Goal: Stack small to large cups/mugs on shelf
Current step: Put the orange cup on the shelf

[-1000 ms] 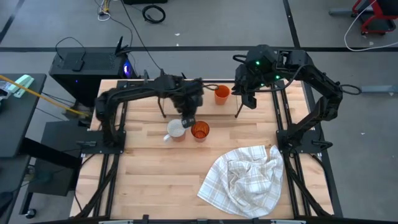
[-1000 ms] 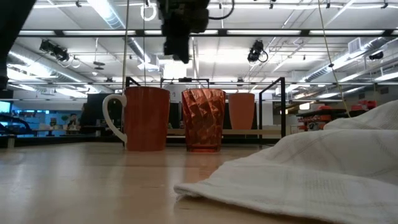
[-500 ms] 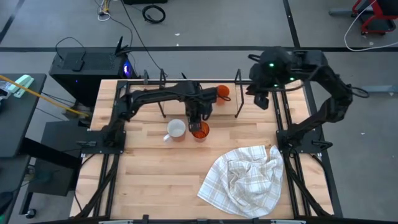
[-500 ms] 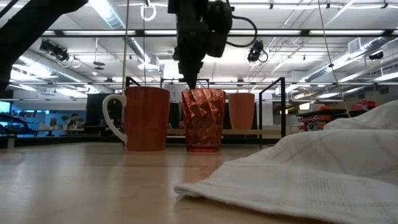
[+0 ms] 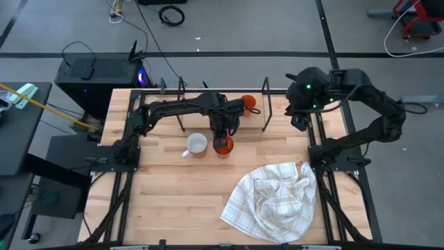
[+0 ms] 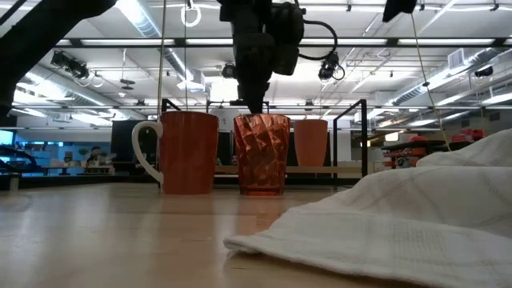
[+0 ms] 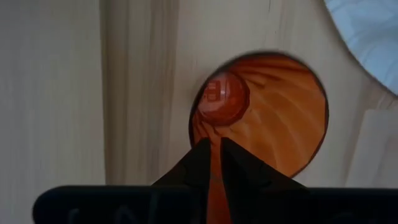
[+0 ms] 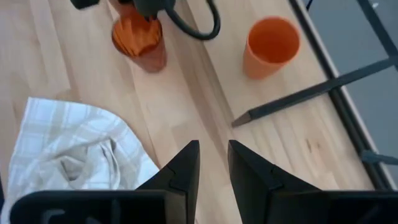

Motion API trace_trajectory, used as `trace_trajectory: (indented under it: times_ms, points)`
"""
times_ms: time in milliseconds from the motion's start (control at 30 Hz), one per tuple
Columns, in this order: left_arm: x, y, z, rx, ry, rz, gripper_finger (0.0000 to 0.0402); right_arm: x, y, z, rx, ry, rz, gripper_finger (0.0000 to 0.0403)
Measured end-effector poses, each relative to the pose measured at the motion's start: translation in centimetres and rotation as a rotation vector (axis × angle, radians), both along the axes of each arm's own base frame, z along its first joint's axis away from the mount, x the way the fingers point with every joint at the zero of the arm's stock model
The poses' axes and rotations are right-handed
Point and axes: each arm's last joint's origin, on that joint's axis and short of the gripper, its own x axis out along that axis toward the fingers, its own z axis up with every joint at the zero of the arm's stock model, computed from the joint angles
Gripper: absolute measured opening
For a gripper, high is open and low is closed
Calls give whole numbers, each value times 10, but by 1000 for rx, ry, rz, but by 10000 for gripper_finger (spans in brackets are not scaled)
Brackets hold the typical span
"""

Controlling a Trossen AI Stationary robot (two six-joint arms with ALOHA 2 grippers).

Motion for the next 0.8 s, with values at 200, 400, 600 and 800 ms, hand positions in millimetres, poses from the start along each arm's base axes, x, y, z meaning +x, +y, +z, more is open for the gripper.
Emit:
trace_trajectory:
  times_ms: [200,400,600,800]
  points:
    - [4,0,-9,-7,18,13,48,-1,0,-21,12,6,-16,91]
    - [7,2,-19,-11,37,14,48,-2,1,-24,6,-20,-19,91]
    - [14,5,-28,-7,19,17,44,-2,1,-22,-1,-51,-20,91]
    - [16,6,-36,-12,41,21,35,-2,1,-21,-2,-52,-19,91]
